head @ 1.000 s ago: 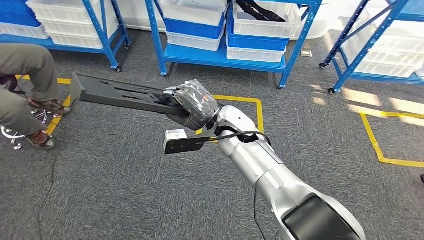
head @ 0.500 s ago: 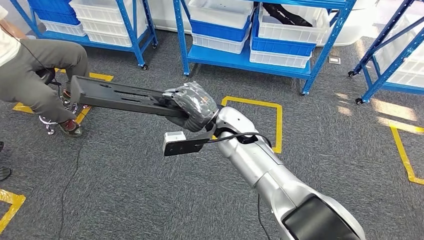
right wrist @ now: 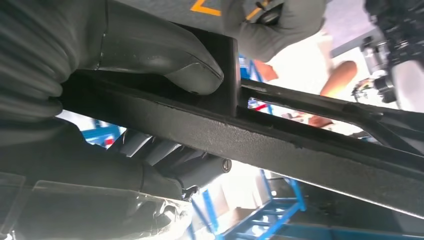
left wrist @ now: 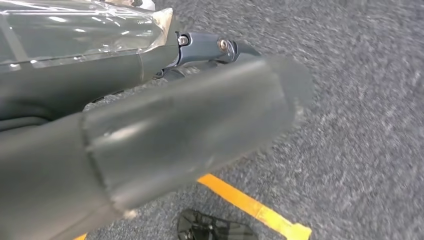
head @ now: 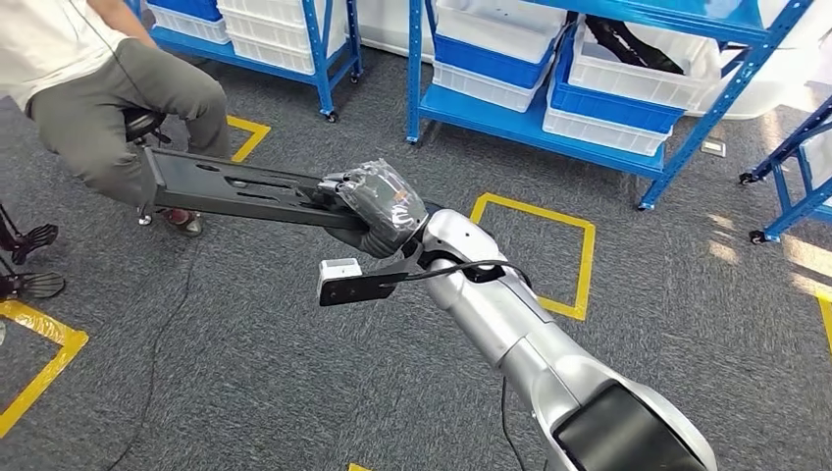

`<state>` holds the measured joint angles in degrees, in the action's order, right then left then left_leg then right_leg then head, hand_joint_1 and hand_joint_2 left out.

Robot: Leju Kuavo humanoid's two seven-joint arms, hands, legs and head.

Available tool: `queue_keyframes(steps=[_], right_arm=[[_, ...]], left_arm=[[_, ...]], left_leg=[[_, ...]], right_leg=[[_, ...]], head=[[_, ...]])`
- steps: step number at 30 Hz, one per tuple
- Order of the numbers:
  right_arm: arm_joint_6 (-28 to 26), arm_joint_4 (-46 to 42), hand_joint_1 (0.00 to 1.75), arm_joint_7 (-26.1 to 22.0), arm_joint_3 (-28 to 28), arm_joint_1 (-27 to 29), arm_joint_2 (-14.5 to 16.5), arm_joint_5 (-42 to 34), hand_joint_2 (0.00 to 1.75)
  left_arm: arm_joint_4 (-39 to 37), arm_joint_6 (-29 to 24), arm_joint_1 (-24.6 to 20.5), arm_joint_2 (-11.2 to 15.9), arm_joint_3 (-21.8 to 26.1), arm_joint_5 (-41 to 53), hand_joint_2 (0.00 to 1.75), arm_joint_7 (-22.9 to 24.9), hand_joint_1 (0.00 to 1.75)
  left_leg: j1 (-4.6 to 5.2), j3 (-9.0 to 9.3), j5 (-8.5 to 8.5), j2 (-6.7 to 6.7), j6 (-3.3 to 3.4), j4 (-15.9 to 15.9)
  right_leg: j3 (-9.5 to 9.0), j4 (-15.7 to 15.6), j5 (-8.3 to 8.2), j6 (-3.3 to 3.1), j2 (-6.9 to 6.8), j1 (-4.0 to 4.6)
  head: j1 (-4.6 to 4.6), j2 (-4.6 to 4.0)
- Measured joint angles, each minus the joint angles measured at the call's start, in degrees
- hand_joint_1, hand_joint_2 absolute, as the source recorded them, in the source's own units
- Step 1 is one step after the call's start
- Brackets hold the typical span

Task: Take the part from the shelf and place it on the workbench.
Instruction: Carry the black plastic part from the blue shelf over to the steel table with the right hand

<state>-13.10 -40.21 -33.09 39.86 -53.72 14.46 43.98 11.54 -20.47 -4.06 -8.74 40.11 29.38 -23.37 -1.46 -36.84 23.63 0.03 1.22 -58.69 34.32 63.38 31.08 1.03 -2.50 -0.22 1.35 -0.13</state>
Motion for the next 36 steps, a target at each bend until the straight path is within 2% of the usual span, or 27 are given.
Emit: queue_keyframes(steps=[2,3,4,5,7,9,10,11,12,13,14,15,17,18,19,20,22,24,25,27,28,30,32,33,34,35,36], right_arm=[[-0.1,0.1,1.75,0.1,0.0,0.1,-0.4,0.0,1.75],[-0.1,0.2,1.75,0.1,0.1,0.2,-0.6,0.0,1.75],[-0.1,0.2,1.75,0.1,0.1,0.3,-0.8,0.0,1.75],[0.0,0.2,1.75,0.1,0.1,0.4,-0.8,0.0,1.75],[0.0,0.2,1.75,0.3,0.2,0.4,-0.9,-0.1,1.75],[-0.1,0.2,1.75,0.6,0.2,0.3,-1.0,-0.2,1.75],[-0.2,0.2,1.75,0.8,0.2,0.3,-1.1,-0.2,1.75],[-0.3,0.0,1.75,1.1,0.2,0.5,-1.3,-0.2,1.75],[-0.5,-0.3,1.75,1.3,0.2,0.8,-1.4,0.0,1.75],[-0.8,-0.7,1.75,1.7,0.2,1.1,-1.6,0.3,1.75],[-1.2,-1.1,1.75,2.1,0.2,1.5,-1.8,0.6,1.75],[-1.7,-1.6,1.75,2.4,0.2,1.9,-2.1,1.0,1.75],[-2.4,-2.3,1.75,3.0,0.2,3.0,-2.9,1.4,1.75],[-2.5,-2.6,1.75,3.3,0.1,3.8,-3.5,1.4,1.75],[-2.6,-3.1,1.75,3.5,-0.1,4.6,-4.1,1.3,1.75],[-2.6,-3.6,1.75,3.6,-0.3,5.4,-4.6,1.1,1.75],[-2.5,-4.9,1.75,3.6,-0.9,6.7,-5.5,0.7,1.75],[-2.3,-6.5,1.75,3.5,-1.5,7.4,-6.0,0.7,1.75],[-2.2,-7.4,1.75,3.6,-1.7,7.7,-6.2,0.8,1.75],[-1.9,-9.1,1.75,4.0,-1.9,8.4,-6.5,1.3,1.75],[-1.7,-10.0,1.75,4.2,-2.0,8.8,-6.5,1.5,1.75],[-1.0,-11.6,1.75,4.5,-2.2,9.4,-6.7,1.8,1.75],[-0.3,-12.4,1.75,4.6,-2.3,9.9,-7.2,2.1,1.75],[0.1,-12.6,1.75,4.7,-2.3,10.2,-7.5,2.2,1.75],[0.4,-12.7,1.75,4.8,-2.3,10.6,-7.7,2.3,1.75],[0.6,-12.8,1.75,4.8,-2.3,10.8,-7.9,2.3,1.75],[0.8,-12.9,1.75,4.8,-2.3,10.9,-8.0,2.2,1.75]], left_arm=[[0.0,0.0,-0.1,0.0,0.0,0.0,0.00,0.0,0.00],[0.0,0.0,-0.1,0.0,0.0,0.1,0.00,0.0,0.00],[0.0,0.1,0.0,0.0,0.0,0.2,0.00,0.2,0.00],[0.0,0.2,0.0,0.0,0.0,0.3,0.00,0.3,0.00],[0.0,0.5,0.1,0.0,0.0,1.0,0.00,0.8,0.00],[0.0,0.6,0.0,0.0,-0.1,2.2,0.00,1.1,0.00],[0.0,0.7,0.1,-0.1,-0.2,2.9,0.00,1.2,0.00],[0.0,0.6,0.2,-0.1,-0.4,3.6,0.00,1.3,0.00],[0.0,0.6,0.3,-0.2,-0.7,4.3,0.00,1.4,0.00],[0.0,0.5,0.4,-0.3,-1.0,5.0,0.00,1.3,0.00],[0.0,0.4,0.5,-0.3,-1.3,5.6,0.00,1.2,0.00],[0.0,0.3,0.5,-0.3,-1.7,6.2,0.00,1.0,0.00],[0.0,0.4,0.4,-0.4,-2.5,7.4,0.00,0.8,0.00],[0.0,0.6,0.4,-0.4,-2.9,8.0,0.00,0.7,0.00],[0.0,0.8,0.4,-0.5,-3.3,8.6,0.00,0.7,0.00],[0.0,1.1,0.4,-0.5,-3.7,9.1,0.00,0.7,0.00],[0.0,2.4,0.2,-0.5,-4.5,10.2,0.00,1.6,0.00],[0.0,5.5,-0.6,-0.4,-5.5,11.9,0.00,4.6,0.00],[0.0,7.2,-1.1,-0.3,-6.1,13.0,0.00,6.7,0.00],[0.0,9.6,-2.1,0.0,-7.3,14.6,0.00,11.2,0.00],[0.0,10.2,-2.5,0.1,-7.7,14.9,0.00,13.3,0.00],[0.0,11.3,-3.0,0.3,-8.2,15.2,0.00,17.0,0.00],[0.0,12.6,-3.4,0.5,-8.6,15.6,0.00,19.5,0.00],[0.0,13.4,-3.5,0.6,-8.8,15.9,0.00,20.8,0.00],[0.0,14.3,-3.6,0.6,-9.1,16.3,0.00,22.4,0.00],[0.0,15.2,-3.7,0.6,-9.3,16.6,0.00,24.1,0.00],[0.0,16.0,-3.7,0.6,-9.5,16.8,0.00,25.4,0.00]], left_leg=[[0.11,-0.25,-0.19,-1.15,0.45,0.0],[0.17,-0.34,-0.26,-1.82,0.54,0.0],[0.24,-0.41,-0.33,-2.49,0.58,0.0],[0.31,-0.44,-0.40,-3.15,0.57,0.0],[0.35,-0.46,-0.58,-4.43,0.33,0.0],[0.43,-0.59,-0.80,-5.49,-0.13,0.0],[0.42,-0.70,-0.94,-5.91,-0.42,0.0],[0.38,-0.81,-1.12,-6.31,-0.77,0.1],[0.26,-0.93,-1.31,-6.65,-1.10,0.2],[0.25,-1.20,-1.14,-6.33,-1.37,0.0],[0.28,-1.77,-0.37,-5.43,-1.59,-1.0],[0.29,-2.79,1.06,-4.12,-1.75,-3.2],[0.22,-5.97,4.84,-1.54,-2.16,-10.2],[0.13,-7.37,6.05,-0.92,-2.38,-13.4],[0.03,-7.99,6.35,-0.54,-2.56,-15.0],[-0.09,-7.50,5.65,-0.25,-2.69,-14.4],[-0.32,-3.58,2.63,1.14,-2.79,-7.7],[-0.13,-0.20,0.77,2.44,-2.39,-1.6],[0.07,0.29,0.66,2.62,-2.10,-0.5],[0.39,0.14,0.47,1.64,-1.39,-0.3],[0.40,0.16,0.31,1.20,-1.04,-0.1],[0.26,0.23,-0.10,0.41,-0.14,0.3],[0.22,0.06,-0.30,-0.51,0.42,0.4],[0.24,-0.04,-0.35,-1.11,0.52,0.4],[0.25,-0.10,-0.41,-1.76,0.54,0.4],[0.24,-0.14,-0.49,-2.41,0.50,0.4],[0.21,-0.16,-0.57,-3.00,0.41,0.4]], right_leg=[[3.62,7.9,3.15,-0.31,1.75,-0.13],[5.01,10.7,3.98,-0.23,2.06,-0.14],[5.41,11.4,3.91,0.01,2.21,-0.13],[4.68,9.9,2.97,0.33,2.36,-0.13],[0.89,1.9,-0.19,0.75,3.66,-0.20],[-1.87,-4.1,-2.30,0.45,5.00,-0.08],[-2.27,-4.9,-2.58,0.12,5.19,0.09],[-2.36,-5.0,-2.79,-0.25,4.74,0.32],[-2.46,-5.1,-3.03,-0.65,4.32,0.16],[-2.61,-5.3,-3.35,-1.14,3.82,-0.02],[-2.69,-5.6,-3.64,-1.60,3.31,-0.27],[-2.75,-5.8,-3.85,-1.98,2.78,-0.49],[-2.72,-5.9,-3.93,-2.33,1.56,-0.27],[-2.69,-5.9,-3.92,-2.39,0.86,-0.16],[-2.66,-5.9,-3.90,-2.41,0.20,-0.11],[-2.63,-5.8,-3.87,-2.41,-0.37,-0.11],[-2.62,-5.7,-3.71,-2.18,-1.25,-0.11],[-2.46,-5.4,-3.42,-1.66,-1.94,0.32],[-2.42,-5.4,-3.33,-1.40,-2.28,0.56],[-2.45,-5.4,-3.27,-0.95,-2.94,0.77],[-2.30,-5.1,-3.02,-0.68,-2.59,0.68],[-0.66,-1.9,-1.13,-0.49,-0.46,0.38],[2.86,5.6,2.02,-0.80,1.64,0.10],[4.56,9.1,3.18,-0.81,1.97,0.04],[5.53,11.2,3.62,-0.62,2.12,-0.04],[5.40,10.9,3.15,-0.25,2.23,-0.15],[4.15,8.4,1.91,0.22,2.38,-0.34]], head=[[-0.12,0.00],[-0.14,0.00],[-0.17,0.00],[-0.16,0.00],[-0.16,0.00],[-0.13,0.00],[-0.10,0.00],[-0.11,0.00],[-0.11,0.00],[-0.10,0.00],[0.04,0.00],[0.20,0.00],[0.44,0.00],[0.41,0.00],[0.40,0.00],[0.41,0.00],[0.43,0.00],[0.37,0.00],[0.27,0.00],[0.05,0.00],[0.03,0.00],[-0.02,0.00],[-0.10,0.00],[-0.13,0.00],[-0.14,0.00],[-0.16,0.00],[-0.15,0.00]])
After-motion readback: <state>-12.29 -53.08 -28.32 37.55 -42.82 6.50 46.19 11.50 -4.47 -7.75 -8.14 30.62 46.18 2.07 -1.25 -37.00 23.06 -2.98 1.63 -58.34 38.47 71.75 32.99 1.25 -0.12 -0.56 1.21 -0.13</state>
